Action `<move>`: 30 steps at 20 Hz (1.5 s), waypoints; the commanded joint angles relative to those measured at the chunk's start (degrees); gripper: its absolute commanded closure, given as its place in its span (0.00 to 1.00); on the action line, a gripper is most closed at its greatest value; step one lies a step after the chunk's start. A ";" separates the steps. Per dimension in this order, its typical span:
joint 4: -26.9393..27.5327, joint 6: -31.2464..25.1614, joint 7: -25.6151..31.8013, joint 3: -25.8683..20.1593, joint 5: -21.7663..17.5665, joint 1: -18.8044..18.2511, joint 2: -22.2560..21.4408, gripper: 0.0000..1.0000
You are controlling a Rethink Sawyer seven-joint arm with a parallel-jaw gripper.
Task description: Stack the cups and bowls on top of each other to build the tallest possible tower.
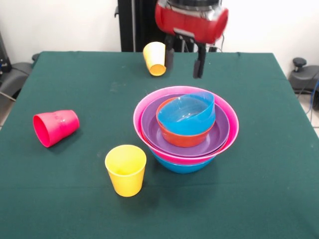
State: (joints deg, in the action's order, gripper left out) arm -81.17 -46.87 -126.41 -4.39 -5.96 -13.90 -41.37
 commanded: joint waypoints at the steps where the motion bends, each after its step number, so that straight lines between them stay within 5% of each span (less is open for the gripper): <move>1: -4.52 -5.10 4.98 -5.05 0.63 -1.39 -1.24 0.00; 30: 0.00 2.37 -3.90 -2.51 -0.03 4.32 5.92 0.00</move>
State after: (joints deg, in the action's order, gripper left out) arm -81.16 -46.88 -126.41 -4.49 -5.59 -10.76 -40.25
